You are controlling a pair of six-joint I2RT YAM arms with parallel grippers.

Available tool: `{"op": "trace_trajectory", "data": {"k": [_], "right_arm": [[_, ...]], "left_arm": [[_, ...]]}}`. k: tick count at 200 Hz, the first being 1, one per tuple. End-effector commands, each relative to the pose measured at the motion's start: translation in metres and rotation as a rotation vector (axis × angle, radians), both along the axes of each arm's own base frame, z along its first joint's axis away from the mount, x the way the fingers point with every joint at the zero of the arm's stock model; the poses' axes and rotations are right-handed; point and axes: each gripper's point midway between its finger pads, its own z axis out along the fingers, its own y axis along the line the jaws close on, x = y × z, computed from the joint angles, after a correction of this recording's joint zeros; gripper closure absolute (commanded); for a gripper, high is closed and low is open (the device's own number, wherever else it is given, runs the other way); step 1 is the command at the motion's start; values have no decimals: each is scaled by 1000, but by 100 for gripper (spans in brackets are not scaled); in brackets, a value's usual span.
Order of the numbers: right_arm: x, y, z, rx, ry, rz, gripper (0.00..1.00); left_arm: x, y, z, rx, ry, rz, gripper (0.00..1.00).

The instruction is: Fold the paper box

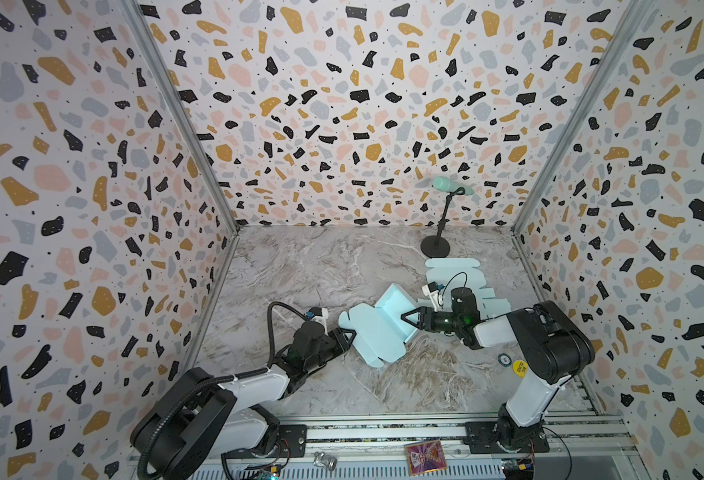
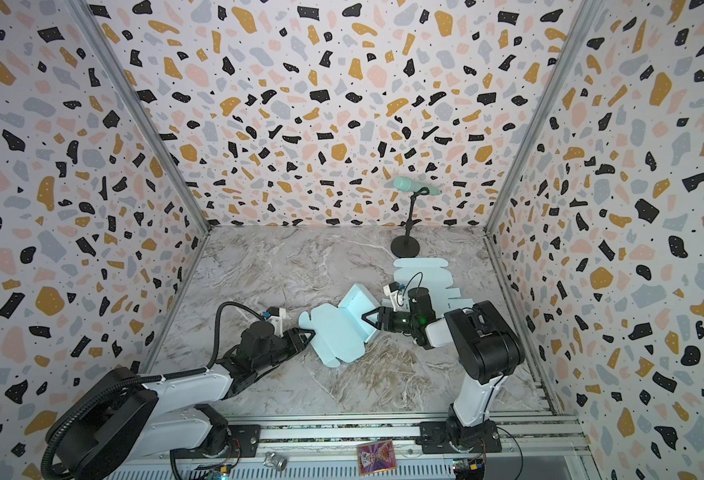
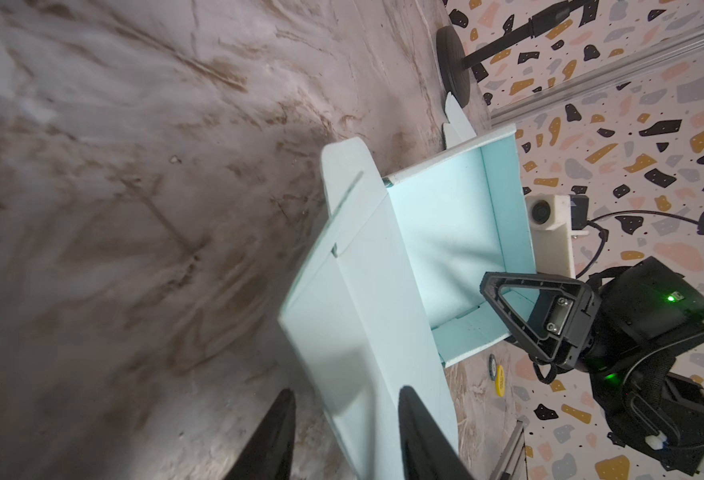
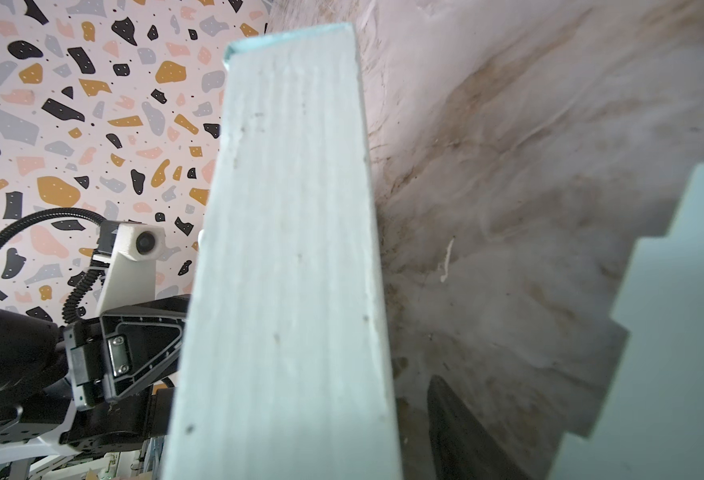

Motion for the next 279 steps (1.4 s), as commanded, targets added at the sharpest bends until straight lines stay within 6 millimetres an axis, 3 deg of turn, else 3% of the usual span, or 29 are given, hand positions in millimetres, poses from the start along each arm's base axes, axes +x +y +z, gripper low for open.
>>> {"op": "trace_trajectory", "data": {"k": [1,35,71,107,196,225,251,279], "right_arm": [[-3,0,8,-1,-24,3,36],[-4,0,14,-5,-44,5,29],[-5,-3,19,-34,-68,-1,21],[-8,-6,25,-65,-107,-7,0],[-30,-21,43,-181,-195,-7,1],[-41,-24,62,-181,-270,0,1],[-45,-42,82,-248,-367,-71,1],[-45,-52,119,-273,-540,-106,1]], "left_arm": [[7,-10,22,-54,-55,-14,66],[8,-11,24,-61,-53,-5,80],[12,-11,31,-65,-62,4,85],[13,-10,34,-42,-63,7,89],[17,1,44,221,-71,-86,96],[18,10,51,309,-71,-127,98],[18,13,62,403,-84,-206,98],[17,9,72,513,-95,-349,98]]}}
